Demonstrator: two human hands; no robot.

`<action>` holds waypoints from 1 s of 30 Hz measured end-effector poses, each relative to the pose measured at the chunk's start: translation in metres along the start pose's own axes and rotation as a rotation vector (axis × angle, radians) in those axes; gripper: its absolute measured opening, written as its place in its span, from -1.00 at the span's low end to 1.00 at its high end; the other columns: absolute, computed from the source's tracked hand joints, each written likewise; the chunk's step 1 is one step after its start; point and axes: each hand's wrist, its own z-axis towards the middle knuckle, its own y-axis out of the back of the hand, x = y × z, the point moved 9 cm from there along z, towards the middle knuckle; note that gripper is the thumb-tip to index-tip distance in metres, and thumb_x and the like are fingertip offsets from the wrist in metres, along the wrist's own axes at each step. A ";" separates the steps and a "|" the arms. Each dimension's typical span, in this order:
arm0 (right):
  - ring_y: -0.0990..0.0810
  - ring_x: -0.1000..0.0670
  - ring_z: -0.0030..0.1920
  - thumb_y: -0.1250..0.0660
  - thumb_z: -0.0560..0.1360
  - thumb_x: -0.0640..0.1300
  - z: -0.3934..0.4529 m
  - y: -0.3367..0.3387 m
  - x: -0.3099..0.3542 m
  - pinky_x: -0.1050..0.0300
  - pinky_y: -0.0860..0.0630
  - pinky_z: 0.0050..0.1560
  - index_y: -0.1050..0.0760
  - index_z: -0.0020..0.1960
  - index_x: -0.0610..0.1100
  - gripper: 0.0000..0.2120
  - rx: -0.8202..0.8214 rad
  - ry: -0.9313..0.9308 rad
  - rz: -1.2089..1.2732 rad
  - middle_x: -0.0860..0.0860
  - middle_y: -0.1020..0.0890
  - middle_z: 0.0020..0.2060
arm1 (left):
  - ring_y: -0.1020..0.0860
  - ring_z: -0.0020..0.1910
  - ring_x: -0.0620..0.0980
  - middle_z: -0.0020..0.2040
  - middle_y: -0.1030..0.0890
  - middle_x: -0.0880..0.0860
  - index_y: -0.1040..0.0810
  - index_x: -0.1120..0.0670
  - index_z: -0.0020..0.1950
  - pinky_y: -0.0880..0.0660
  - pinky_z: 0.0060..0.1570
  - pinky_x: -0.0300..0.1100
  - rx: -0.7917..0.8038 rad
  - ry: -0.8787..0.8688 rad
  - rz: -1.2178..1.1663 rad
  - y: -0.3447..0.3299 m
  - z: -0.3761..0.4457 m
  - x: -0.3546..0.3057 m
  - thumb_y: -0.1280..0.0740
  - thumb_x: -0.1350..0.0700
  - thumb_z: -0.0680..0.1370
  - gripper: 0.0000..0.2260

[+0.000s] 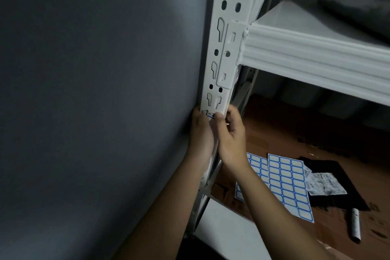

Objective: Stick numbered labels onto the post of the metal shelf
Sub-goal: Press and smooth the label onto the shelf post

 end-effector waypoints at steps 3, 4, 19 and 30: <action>-0.55 0.33 -0.29 -0.18 0.60 -0.28 -0.001 0.000 0.001 0.49 -0.44 -0.29 -0.45 0.05 -0.02 -0.82 0.020 0.002 0.009 0.30 -0.63 -0.23 | -0.64 -0.02 -0.04 0.02 -0.68 0.10 -0.56 0.13 0.18 -0.57 -0.11 -0.27 0.075 0.022 -0.114 -0.001 -0.001 0.004 -0.01 0.18 0.62 -0.66; -0.55 0.33 -0.28 -0.18 0.60 -0.27 -0.001 0.000 0.002 0.49 -0.44 -0.29 -0.46 0.07 -0.04 -0.83 0.018 0.007 0.007 0.27 -0.64 -0.23 | -0.65 -0.06 -0.07 -0.05 -0.69 0.05 -0.58 0.10 0.11 -0.57 -0.15 -0.29 0.103 0.045 -0.163 -0.001 -0.002 0.006 -0.01 0.17 0.62 -0.66; -0.56 0.31 -0.16 -0.19 0.59 -0.30 -0.002 0.000 0.000 0.45 -0.42 -0.13 -0.47 0.06 -0.06 -0.82 -0.032 0.015 0.016 0.18 -0.61 -0.17 | -0.61 0.07 0.07 0.09 -0.64 0.15 -0.55 0.12 0.21 -0.55 0.12 0.00 0.044 0.023 -0.015 0.002 -0.003 0.000 -0.03 0.12 0.58 -0.64; -0.55 0.23 -0.09 -0.20 0.56 -0.22 -0.002 -0.001 -0.003 0.37 -0.44 -0.03 -0.47 0.07 -0.08 -0.86 -0.070 0.015 0.010 0.12 -0.60 -0.12 | -0.60 0.09 -0.03 0.10 -0.64 0.04 -0.51 0.03 0.21 -0.54 0.10 -0.14 -0.010 -0.087 0.159 0.003 0.001 -0.004 -0.13 0.15 0.51 -0.68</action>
